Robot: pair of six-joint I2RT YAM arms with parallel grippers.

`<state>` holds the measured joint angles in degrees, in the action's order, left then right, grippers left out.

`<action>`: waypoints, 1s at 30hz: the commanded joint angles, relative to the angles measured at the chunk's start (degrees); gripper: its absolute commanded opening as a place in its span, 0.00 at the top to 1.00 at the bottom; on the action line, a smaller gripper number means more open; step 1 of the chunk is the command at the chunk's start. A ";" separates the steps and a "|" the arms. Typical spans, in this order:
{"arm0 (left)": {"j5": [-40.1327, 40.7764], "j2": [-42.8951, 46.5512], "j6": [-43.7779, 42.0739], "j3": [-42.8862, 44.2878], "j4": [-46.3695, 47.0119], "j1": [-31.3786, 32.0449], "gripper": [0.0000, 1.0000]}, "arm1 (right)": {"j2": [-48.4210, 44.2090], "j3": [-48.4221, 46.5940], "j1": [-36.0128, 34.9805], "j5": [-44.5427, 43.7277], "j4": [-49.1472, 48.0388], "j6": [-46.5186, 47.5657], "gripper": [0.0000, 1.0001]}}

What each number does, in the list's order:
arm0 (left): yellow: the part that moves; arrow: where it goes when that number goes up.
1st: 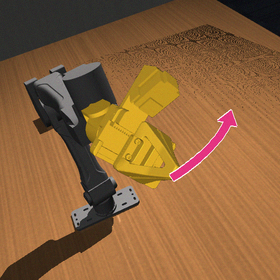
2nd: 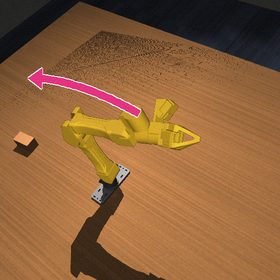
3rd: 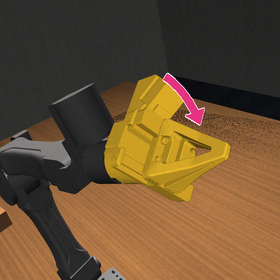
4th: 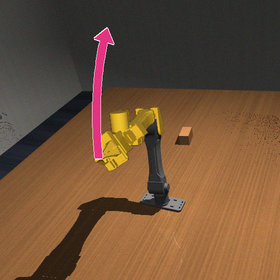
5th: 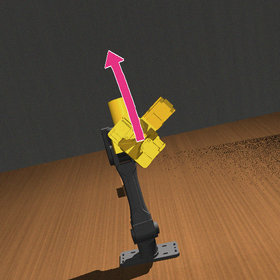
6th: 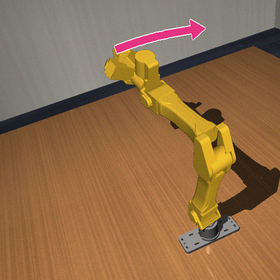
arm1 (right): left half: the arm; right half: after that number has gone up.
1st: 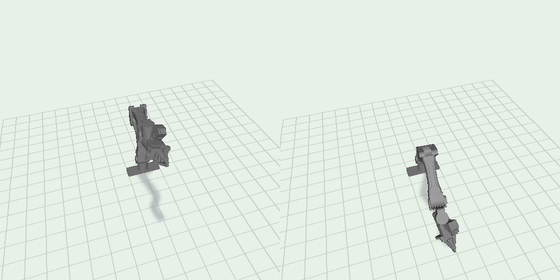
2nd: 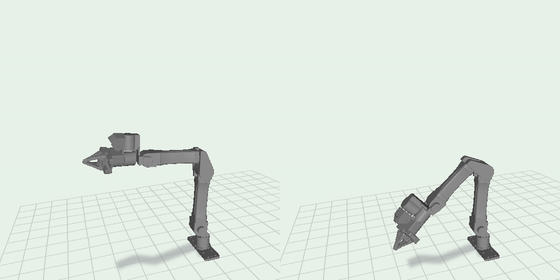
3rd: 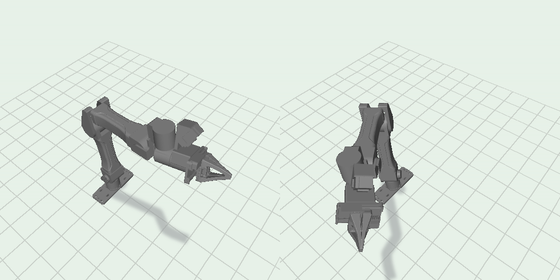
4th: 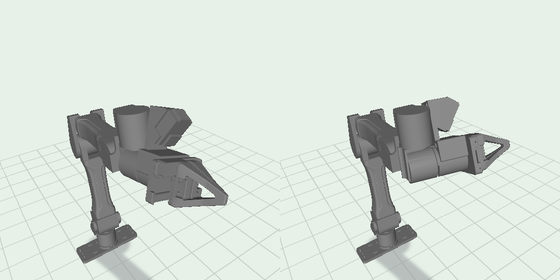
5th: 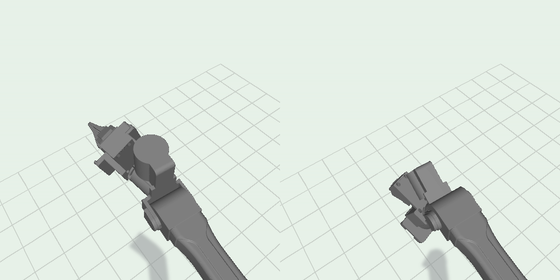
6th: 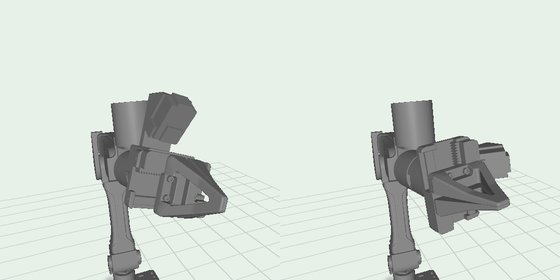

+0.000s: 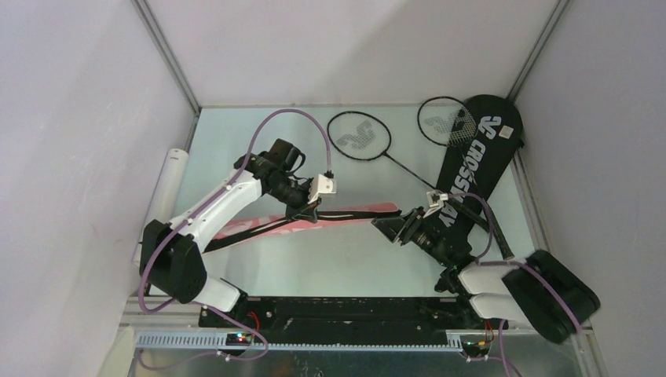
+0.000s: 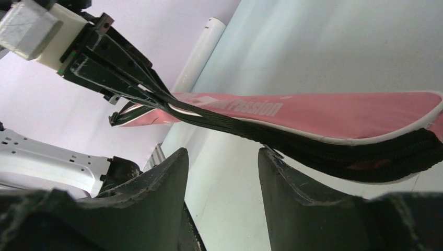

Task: Pack up the badminton gear
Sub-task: Adjust the racket bag.

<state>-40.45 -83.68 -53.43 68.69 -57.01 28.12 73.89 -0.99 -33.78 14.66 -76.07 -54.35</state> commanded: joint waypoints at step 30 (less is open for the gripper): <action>-3.20 -1.70 -0.65 1.98 -1.15 1.02 1.00 | -10.99 -14.01 -11.71 -21.92 38.70 18.83 0.43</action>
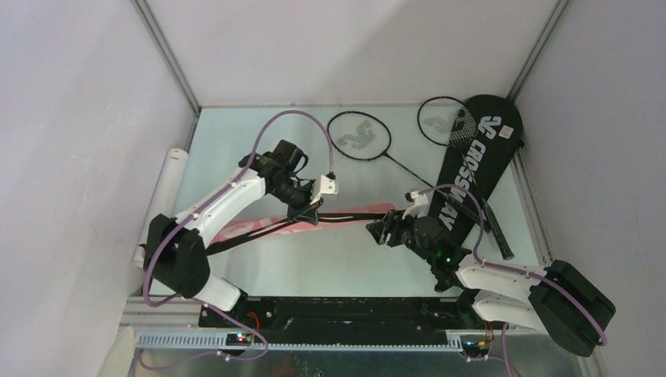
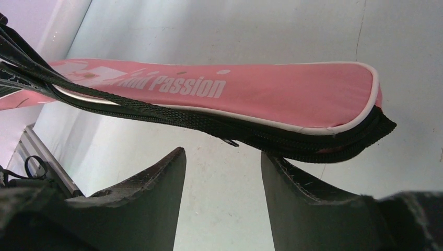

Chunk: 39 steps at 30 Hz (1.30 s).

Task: Pack up the badminton gear
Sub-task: Adjust the racket bag.

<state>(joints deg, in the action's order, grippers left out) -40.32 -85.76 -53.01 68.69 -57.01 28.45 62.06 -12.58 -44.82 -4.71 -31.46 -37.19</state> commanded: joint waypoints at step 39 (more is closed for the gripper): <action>-3.51 -0.94 -6.06 3.77 -7.21 1.96 1.00 | 7.64 -14.12 -11.77 -35.61 9.01 10.93 0.61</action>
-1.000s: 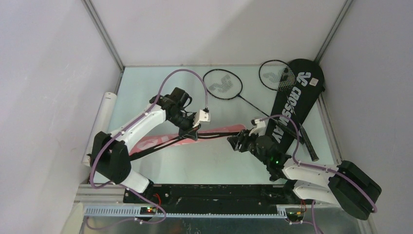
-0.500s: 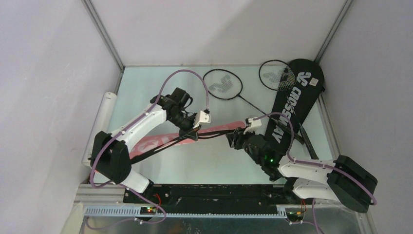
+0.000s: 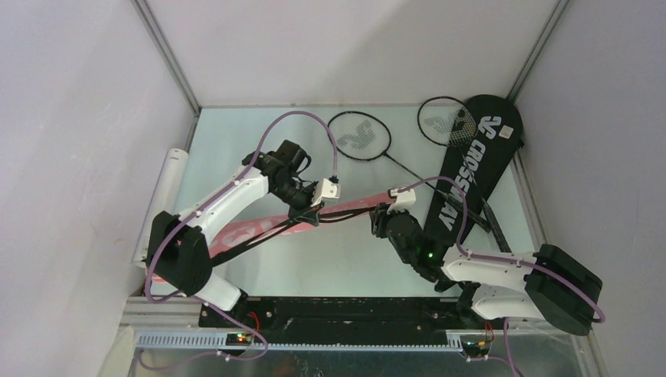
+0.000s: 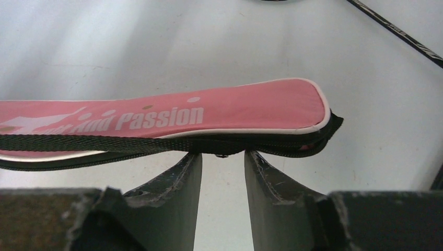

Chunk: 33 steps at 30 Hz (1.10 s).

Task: Pack up the badminton gear
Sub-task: Adjust the racket bag.

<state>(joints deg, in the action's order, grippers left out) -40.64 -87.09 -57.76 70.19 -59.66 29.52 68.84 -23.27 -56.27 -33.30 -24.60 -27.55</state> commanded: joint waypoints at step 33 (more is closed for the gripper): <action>-2.40 -1.77 -0.49 5.15 -6.29 0.90 1.00 | 9.26 -10.22 -1.85 -15.28 5.55 8.66 1.00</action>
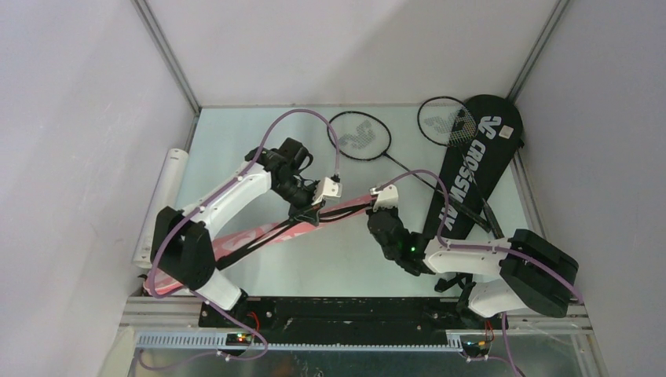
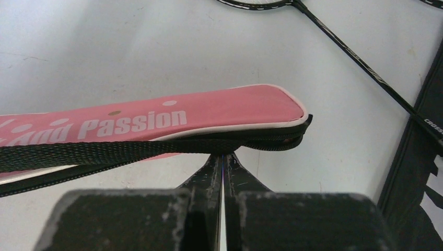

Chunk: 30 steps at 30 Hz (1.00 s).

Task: Pack up the badminton gear
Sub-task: Adjust the racket bag.

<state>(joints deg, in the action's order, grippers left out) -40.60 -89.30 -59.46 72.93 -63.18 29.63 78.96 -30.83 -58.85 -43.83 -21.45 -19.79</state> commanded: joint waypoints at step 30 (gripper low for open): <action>8.94 -11.40 -32.11 13.71 -28.68 3.85 1.00 | -16.78 1.07 4.54 59.89 8.78 36.62 0.01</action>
<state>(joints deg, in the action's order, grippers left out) -31.77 -100.33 -87.72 83.74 -85.06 31.11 59.99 -29.71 -56.38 0.56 -4.45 10.31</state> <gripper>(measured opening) 0.026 0.986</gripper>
